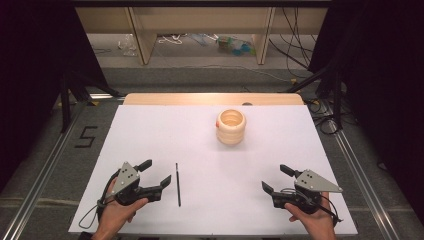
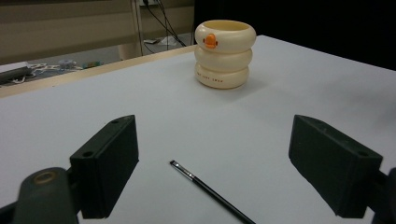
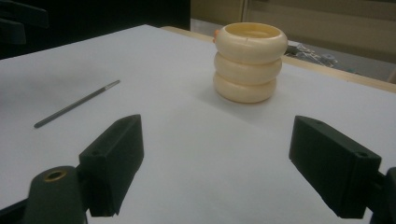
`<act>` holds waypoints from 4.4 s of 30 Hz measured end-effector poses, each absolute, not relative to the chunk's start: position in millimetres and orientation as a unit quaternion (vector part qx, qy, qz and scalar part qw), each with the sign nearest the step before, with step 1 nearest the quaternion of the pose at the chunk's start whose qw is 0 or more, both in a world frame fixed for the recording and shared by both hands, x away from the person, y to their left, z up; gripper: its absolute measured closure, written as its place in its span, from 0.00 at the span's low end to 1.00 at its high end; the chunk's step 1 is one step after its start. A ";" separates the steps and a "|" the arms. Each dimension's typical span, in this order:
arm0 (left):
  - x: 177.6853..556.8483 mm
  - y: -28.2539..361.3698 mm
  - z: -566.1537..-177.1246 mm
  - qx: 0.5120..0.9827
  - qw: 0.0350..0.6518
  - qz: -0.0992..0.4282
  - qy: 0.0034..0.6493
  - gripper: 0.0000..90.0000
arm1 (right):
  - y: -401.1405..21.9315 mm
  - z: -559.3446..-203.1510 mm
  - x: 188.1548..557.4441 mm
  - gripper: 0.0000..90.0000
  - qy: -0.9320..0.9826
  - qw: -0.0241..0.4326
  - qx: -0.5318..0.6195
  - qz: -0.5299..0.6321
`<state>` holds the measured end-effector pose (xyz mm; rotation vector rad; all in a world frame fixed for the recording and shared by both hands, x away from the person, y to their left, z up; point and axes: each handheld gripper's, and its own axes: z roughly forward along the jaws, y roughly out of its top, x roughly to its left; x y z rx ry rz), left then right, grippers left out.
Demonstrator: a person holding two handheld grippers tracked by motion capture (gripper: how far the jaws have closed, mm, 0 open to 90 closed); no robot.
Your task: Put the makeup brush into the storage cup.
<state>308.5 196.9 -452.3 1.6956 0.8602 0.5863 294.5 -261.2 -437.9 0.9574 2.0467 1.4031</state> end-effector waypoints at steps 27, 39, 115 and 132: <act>320.6 172.0 -449.2 0.789 0.454 0.207 0.359 0.19 | -258.1 -440.6 295.6 0.21 0.744 0.234 0.348 0.520; 337.6 163.9 -445.1 0.828 0.383 0.183 0.367 0.23 | -258.1 -439.4 294.3 0.21 0.745 0.233 0.346 0.521; 386.2 116.8 -464.9 0.915 0.149 0.055 0.370 0.45 | -253.9 -439.6 294.2 0.21 0.765 0.232 0.331 0.501; 388.3 120.0 -462.2 0.927 0.146 0.048 0.343 0.67 | -251.8 -440.4 294.2 0.22 0.762 0.227 0.328 0.510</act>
